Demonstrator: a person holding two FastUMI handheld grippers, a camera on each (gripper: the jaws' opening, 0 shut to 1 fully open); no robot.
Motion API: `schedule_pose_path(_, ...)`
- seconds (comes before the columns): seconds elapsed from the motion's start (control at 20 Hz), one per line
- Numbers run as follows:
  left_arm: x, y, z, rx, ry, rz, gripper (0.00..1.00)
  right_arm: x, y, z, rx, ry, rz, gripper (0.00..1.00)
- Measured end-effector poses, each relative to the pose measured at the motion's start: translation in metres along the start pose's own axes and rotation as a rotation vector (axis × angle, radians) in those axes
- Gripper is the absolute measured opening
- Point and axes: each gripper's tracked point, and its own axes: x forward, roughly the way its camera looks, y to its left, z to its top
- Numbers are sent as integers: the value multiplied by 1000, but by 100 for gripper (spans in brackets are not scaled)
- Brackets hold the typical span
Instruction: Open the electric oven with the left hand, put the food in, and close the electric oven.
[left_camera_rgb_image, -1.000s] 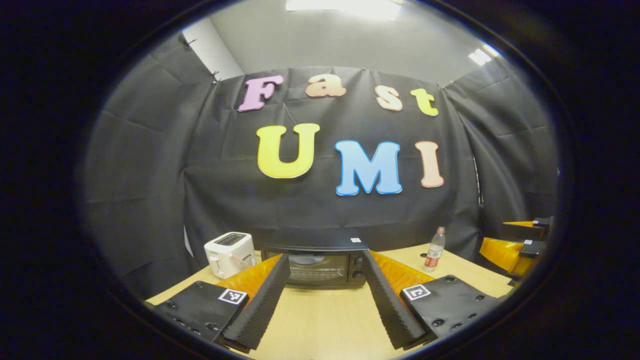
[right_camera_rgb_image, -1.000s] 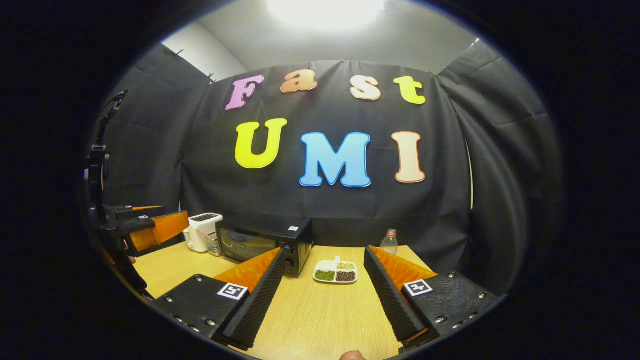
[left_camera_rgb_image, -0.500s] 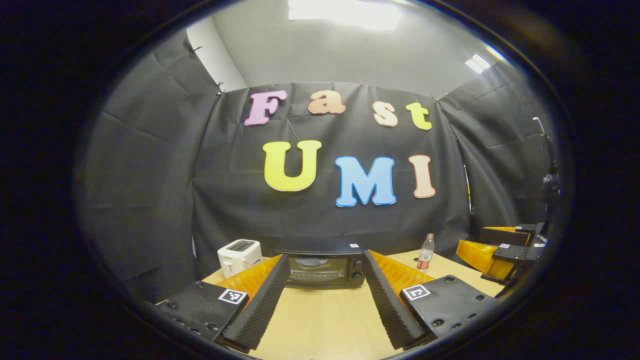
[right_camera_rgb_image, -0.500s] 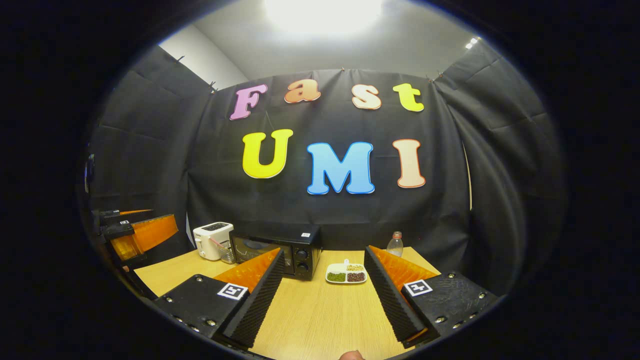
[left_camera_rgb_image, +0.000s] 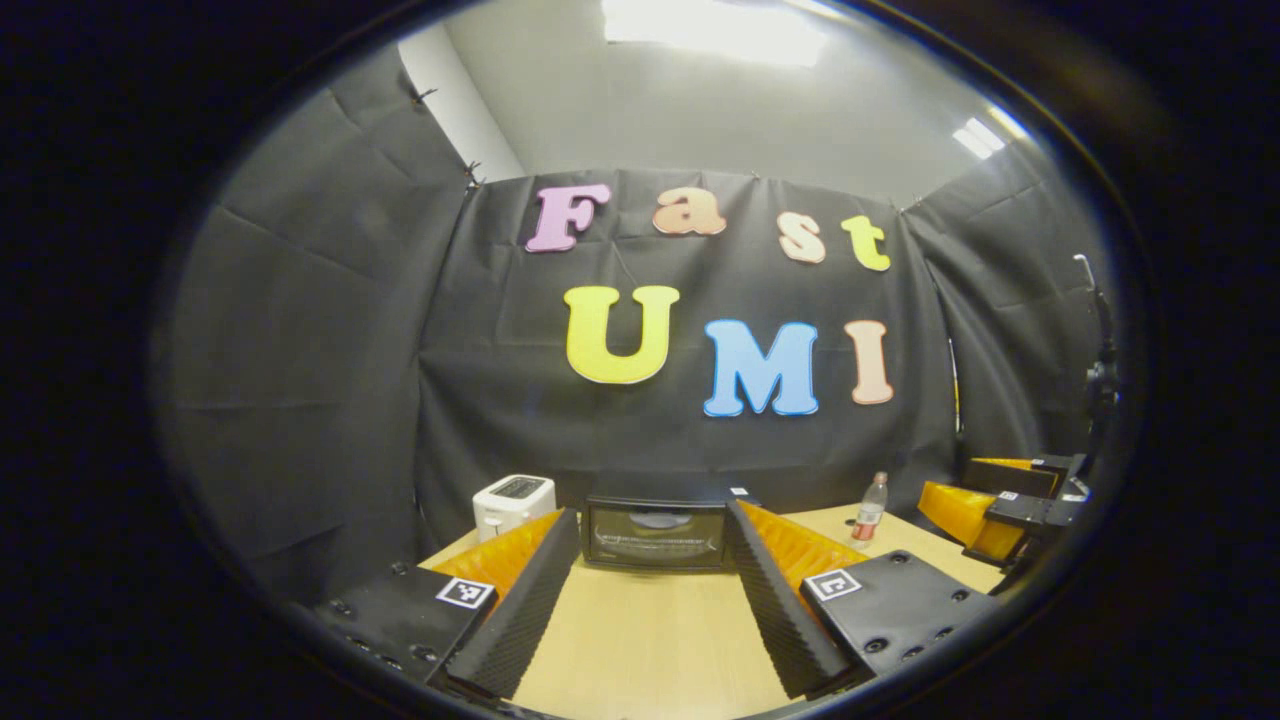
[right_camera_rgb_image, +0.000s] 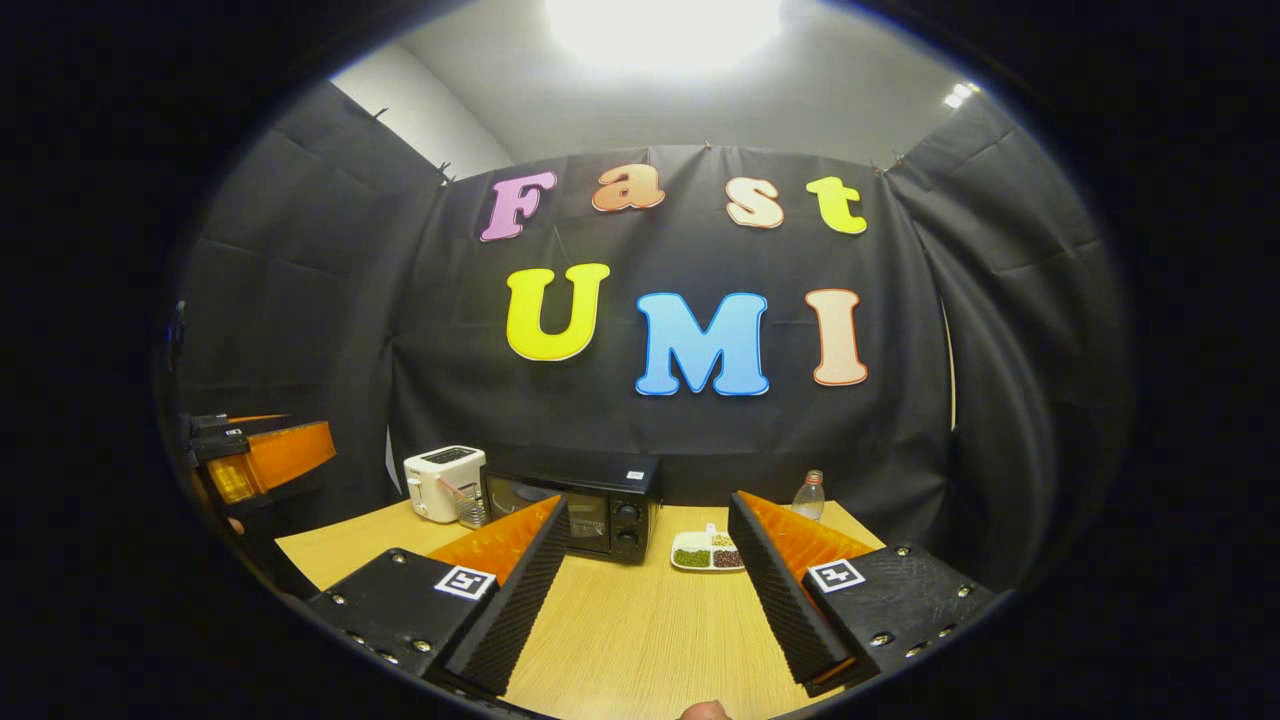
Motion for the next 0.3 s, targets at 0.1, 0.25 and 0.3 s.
schedule_pose_path(0.1,0,1,1,14,-6,-3,100,2,0,4,16,-10,-2,98)
schedule_pose_path(0.25,0,2,4,21,-11,-3,100,4,3,3,24,-2,17,98)
schedule_pose_path(0.3,0,0,6,17,-16,-7,100,5,1,3,17,-1,14,98)
